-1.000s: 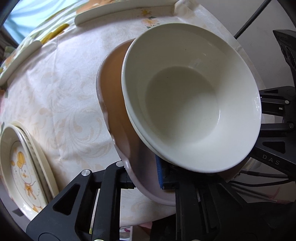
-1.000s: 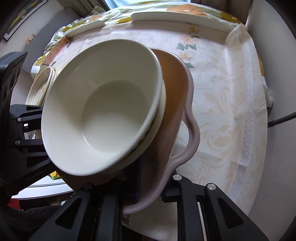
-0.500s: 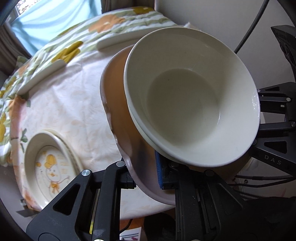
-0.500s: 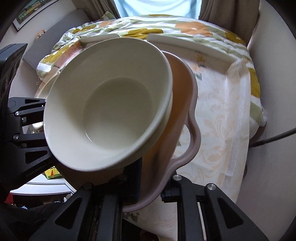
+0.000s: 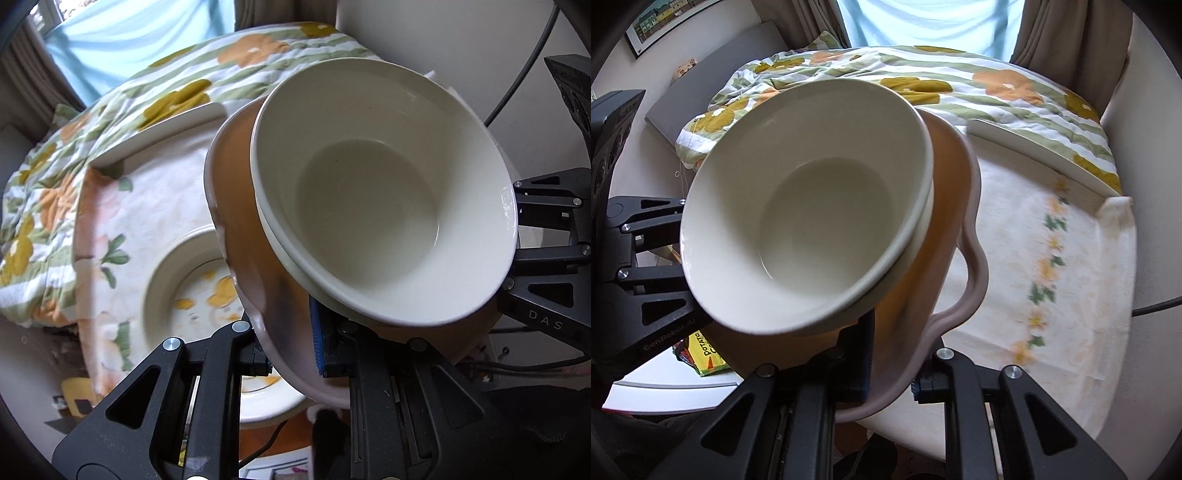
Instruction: Organize plates and bowls
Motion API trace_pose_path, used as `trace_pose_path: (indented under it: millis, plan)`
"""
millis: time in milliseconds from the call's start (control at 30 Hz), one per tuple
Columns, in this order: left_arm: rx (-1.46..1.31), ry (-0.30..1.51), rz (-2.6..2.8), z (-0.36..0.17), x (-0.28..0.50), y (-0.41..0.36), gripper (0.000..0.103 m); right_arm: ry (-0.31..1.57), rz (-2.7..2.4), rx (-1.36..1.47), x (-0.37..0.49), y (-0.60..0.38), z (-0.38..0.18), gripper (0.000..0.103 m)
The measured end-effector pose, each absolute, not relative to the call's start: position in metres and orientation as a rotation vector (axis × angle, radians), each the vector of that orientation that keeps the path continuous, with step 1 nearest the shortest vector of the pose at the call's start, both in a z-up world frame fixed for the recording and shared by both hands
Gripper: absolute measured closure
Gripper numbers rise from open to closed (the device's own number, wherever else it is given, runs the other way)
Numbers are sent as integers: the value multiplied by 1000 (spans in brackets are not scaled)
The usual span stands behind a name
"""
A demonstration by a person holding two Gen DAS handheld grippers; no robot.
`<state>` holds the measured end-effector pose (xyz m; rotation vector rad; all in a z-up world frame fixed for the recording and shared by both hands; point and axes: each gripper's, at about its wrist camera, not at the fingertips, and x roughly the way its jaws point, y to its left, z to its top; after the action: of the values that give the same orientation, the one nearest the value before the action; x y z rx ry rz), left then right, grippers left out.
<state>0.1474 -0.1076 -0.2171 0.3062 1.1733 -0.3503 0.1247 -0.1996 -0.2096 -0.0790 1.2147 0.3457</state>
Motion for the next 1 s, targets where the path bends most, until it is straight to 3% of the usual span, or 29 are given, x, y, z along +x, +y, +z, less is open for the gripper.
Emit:
trace_pose_path:
  millis: [433,1000]
  plan:
    - [316,1254,-368,-259,159,-8,90,1280,324,-58,138,-103,-248,88]
    - [331,1242,-392,-281,155,8,90,1275,265,-62,131,-92,-263,88]
